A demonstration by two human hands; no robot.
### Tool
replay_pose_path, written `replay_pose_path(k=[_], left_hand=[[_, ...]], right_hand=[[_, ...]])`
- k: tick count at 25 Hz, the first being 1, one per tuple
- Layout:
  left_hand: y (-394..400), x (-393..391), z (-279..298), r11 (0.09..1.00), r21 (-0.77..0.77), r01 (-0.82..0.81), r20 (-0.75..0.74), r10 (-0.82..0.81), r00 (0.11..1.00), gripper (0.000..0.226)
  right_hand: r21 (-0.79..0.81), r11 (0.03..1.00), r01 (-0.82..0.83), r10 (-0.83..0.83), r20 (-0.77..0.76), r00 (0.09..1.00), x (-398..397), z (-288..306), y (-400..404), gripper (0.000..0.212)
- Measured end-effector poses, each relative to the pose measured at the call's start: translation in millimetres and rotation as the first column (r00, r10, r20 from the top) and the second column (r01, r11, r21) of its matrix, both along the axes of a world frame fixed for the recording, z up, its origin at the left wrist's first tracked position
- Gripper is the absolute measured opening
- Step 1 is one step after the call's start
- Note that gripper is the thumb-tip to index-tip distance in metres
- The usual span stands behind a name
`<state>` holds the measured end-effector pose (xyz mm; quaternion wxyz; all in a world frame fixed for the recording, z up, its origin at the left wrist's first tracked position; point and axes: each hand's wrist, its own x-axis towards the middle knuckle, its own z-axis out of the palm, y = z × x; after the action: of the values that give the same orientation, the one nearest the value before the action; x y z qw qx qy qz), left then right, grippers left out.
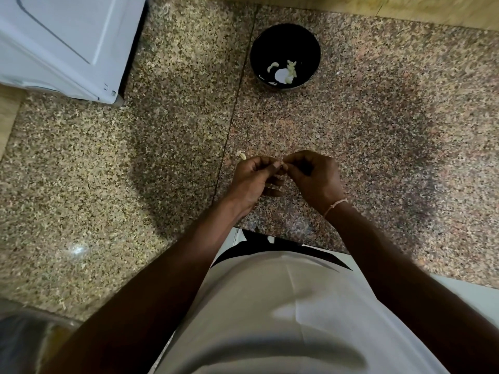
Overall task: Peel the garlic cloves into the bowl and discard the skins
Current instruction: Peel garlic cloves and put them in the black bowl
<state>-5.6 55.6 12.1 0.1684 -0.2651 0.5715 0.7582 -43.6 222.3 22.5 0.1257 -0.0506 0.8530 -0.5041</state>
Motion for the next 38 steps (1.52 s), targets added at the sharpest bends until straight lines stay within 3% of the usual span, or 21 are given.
replay_pose_path(k=[8,14,21,27,33,38], left_hand=[[-13.0,-6.3,6.0,0.999,0.042,-0.017,0.02,0.016,1.0,0.016],[-17.1,-10.9,12.7,0.997,0.066,-0.035,0.037,0.032,0.999,0.007],[-16.2,-10.4,14.1,0.998,0.048,-0.042,0.035,0.04,0.999,0.009],[-13.9,-7.3,9.3,0.999,0.044,-0.026,0.04,0.025,0.999,0.013],[-15.3,-6.4,4.0,0.996,0.065,-0.067,0.076,0.062,0.995,0.013],[-27.0,-3.5,1.8,0.997,0.043,-0.062,0.112,0.057,0.992,0.017]], right_hand=[[0.1,0.993,-0.065,0.074,-0.084,0.994,-7.3,6.0,-6.6,0.007],[0.14,0.981,-0.136,0.156,-0.143,0.977,-7.2,10.6,-12.1,0.015],[0.21,0.973,-0.098,0.139,-0.19,0.972,-1.3,12.7,-16.0,0.015],[0.179,0.966,-0.184,0.216,-0.178,0.96,0.5,13.3,-15.6,0.01],[0.084,0.996,-0.03,0.044,-0.171,0.984,-0.6,8.5,-15.4,0.01],[0.097,0.982,-0.16,0.172,-0.135,0.976,-6.0,6.1,-20.4,0.016]])
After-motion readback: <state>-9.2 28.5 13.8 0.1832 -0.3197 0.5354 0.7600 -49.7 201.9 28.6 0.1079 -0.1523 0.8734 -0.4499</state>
